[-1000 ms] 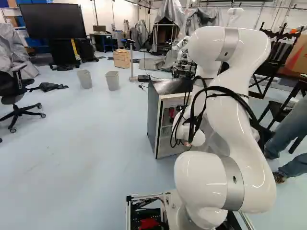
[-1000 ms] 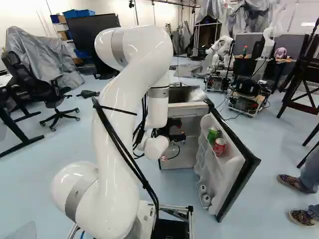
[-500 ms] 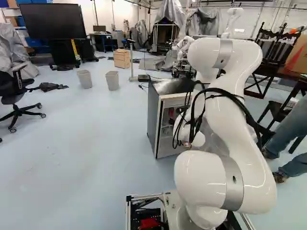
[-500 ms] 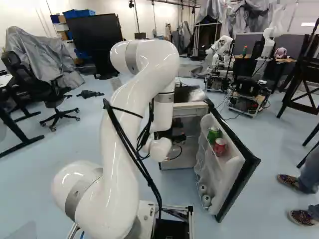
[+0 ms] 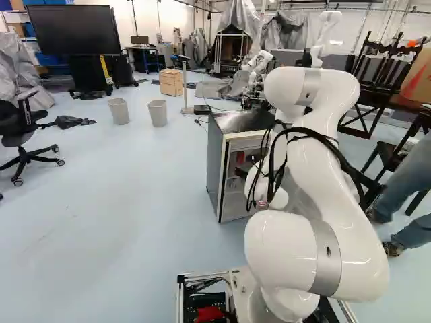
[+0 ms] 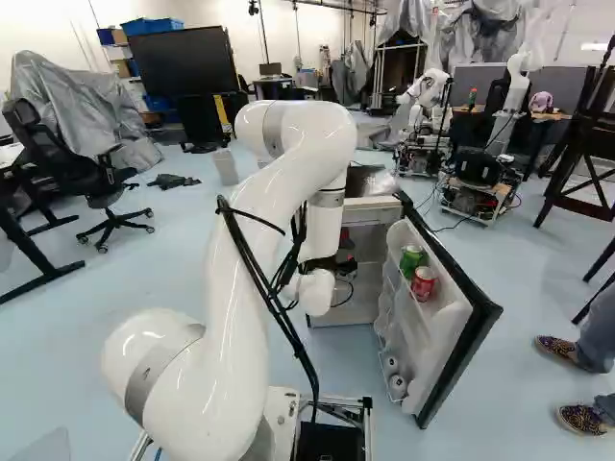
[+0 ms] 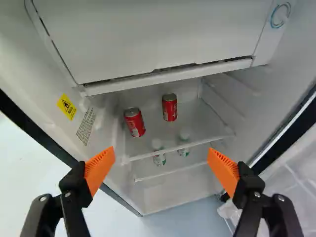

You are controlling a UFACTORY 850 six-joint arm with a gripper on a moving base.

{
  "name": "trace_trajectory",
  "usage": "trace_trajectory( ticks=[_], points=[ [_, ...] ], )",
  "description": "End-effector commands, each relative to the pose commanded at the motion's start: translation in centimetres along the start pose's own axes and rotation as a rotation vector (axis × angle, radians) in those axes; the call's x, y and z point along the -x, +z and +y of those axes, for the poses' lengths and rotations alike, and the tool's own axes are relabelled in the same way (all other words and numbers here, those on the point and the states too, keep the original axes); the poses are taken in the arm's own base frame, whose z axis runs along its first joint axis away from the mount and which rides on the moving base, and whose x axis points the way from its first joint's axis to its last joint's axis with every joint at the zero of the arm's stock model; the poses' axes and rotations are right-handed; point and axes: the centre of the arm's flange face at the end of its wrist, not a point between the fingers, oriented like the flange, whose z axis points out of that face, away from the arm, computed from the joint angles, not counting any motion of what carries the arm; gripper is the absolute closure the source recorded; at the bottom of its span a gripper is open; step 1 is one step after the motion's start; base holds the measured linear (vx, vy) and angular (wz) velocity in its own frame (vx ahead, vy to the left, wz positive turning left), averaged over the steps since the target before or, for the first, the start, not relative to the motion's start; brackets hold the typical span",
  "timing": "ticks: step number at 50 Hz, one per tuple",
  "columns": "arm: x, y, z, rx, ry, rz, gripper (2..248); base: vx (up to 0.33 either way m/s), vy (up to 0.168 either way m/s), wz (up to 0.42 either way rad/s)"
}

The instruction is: Grab a drink from the fridge

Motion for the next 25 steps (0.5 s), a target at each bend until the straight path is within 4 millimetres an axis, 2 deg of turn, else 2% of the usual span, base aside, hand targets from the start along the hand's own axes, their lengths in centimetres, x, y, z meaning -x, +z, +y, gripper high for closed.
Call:
trace_trajectory(
  ticks=[16,25],
  points=[
    [1.3,1.8,0.6,-0.072,-0.002,0.045,3,0.0,0.0,0.0],
    [1.3,2.6,0.9,-0.113,-0.005,0.08,3,0.0,0.0,0.0]
  ],
)
